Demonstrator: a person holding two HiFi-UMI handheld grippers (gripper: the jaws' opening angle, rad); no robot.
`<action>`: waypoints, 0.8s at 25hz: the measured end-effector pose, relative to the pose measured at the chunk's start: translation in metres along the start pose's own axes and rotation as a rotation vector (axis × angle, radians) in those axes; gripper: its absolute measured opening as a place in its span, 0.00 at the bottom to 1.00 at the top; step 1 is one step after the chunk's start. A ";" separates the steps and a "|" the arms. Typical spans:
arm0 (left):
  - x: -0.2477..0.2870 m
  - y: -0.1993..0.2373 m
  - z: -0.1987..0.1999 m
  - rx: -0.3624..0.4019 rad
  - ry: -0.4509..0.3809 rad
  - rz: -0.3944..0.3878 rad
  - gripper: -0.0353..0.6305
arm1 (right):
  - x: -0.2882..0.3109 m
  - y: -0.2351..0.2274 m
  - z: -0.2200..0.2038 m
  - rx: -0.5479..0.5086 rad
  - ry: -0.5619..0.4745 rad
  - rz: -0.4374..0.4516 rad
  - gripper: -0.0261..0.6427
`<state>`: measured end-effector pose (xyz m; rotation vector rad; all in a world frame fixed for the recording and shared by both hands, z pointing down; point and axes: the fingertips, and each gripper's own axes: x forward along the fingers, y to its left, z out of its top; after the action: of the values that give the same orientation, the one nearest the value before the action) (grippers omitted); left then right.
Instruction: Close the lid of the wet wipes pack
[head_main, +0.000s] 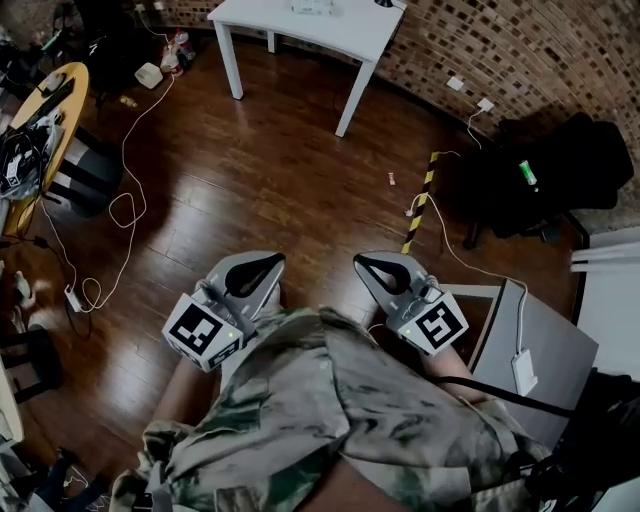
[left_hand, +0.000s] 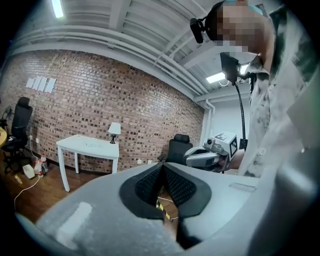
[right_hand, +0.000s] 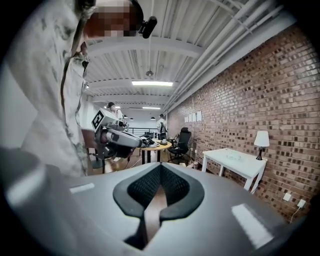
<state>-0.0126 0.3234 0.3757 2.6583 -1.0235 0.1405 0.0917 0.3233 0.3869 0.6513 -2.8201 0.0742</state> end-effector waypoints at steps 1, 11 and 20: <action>-0.004 0.012 0.003 -0.001 -0.002 -0.009 0.05 | 0.013 -0.002 0.006 -0.003 0.001 -0.003 0.04; -0.029 0.114 0.015 -0.017 0.004 -0.049 0.05 | 0.115 -0.019 0.041 -0.004 0.004 -0.023 0.04; 0.017 0.176 0.029 -0.018 0.011 -0.020 0.05 | 0.158 -0.088 0.037 -0.009 -0.001 -0.006 0.04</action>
<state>-0.1180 0.1798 0.3925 2.6480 -0.9894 0.1410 -0.0154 0.1730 0.3898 0.6585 -2.8177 0.0592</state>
